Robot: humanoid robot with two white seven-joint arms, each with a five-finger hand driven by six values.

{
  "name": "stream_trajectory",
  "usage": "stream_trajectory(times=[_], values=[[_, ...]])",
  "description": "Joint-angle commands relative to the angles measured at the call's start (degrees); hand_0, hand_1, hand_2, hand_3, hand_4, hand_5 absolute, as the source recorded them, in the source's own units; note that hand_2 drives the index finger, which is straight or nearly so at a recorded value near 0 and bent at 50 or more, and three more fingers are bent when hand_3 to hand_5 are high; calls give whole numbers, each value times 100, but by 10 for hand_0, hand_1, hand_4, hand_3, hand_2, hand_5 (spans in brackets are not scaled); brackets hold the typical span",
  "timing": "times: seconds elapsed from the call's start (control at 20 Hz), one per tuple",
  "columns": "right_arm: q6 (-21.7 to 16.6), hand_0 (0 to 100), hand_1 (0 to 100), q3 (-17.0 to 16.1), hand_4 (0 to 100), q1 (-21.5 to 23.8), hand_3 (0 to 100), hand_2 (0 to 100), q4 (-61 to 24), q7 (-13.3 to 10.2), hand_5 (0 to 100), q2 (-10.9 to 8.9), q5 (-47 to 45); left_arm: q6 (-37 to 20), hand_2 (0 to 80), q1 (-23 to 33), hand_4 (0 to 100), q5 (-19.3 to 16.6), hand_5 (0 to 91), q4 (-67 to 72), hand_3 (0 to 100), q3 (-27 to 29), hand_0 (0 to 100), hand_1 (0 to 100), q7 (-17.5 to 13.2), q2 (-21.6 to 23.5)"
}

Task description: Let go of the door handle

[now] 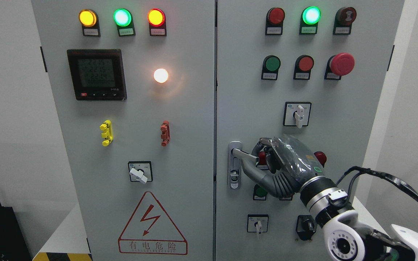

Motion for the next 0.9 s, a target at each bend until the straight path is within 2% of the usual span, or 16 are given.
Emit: stream_trajectory(times=[0.0,0.85], values=[[5,451,317,0,1000,4,1000,538,0,-3,1000,0,0,-2,0,-9,0,0,0,53,0,9,120,389,1,0],[14,447,337,0,1000,-5,1000,575,0,6,1000,0,0,-2,0,-18,0,0,0,53,0,9,120,389,1,0]])
